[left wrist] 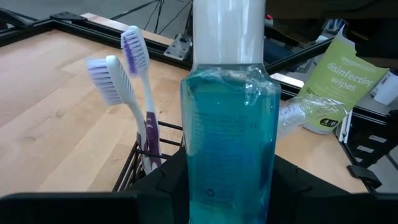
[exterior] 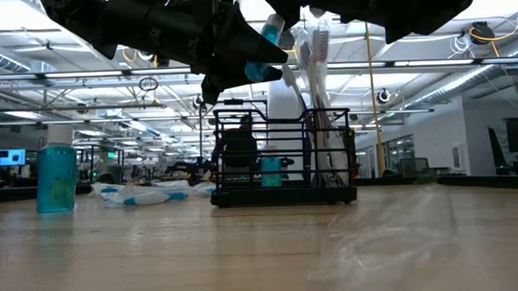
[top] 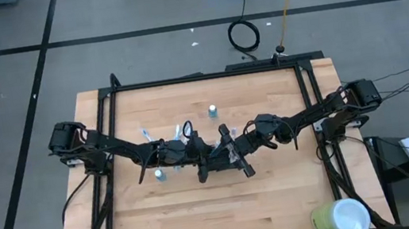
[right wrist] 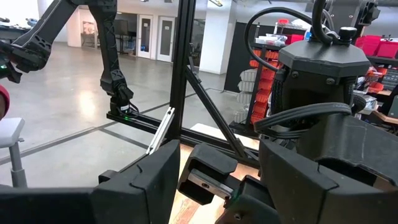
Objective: Pick & Place toothbrushing station
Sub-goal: Put the bottom right mouthwash into the middle section of the wire organizer
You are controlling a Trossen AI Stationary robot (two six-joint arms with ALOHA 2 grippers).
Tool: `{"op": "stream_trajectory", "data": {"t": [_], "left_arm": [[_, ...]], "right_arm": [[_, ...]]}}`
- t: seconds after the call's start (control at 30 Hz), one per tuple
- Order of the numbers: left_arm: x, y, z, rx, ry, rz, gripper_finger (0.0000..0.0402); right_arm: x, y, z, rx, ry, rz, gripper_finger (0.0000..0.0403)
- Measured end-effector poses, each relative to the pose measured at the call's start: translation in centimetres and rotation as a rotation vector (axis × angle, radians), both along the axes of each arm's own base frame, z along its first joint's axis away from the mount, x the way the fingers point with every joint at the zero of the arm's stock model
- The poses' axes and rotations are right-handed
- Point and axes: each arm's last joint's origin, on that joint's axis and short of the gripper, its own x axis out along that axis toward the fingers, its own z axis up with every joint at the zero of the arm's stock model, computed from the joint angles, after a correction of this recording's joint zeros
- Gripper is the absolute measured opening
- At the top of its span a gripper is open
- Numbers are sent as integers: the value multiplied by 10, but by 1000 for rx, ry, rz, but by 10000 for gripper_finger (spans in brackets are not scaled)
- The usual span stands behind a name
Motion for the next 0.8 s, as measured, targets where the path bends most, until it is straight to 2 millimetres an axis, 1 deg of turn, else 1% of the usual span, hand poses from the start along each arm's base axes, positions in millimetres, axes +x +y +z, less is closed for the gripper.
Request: {"op": "stream_trajectory", "data": {"t": [0.8], "left_arm": [[0,0,0,-11,-1,6,141]], "right_arm": [[0,0,0,0,0,0,210]]}}
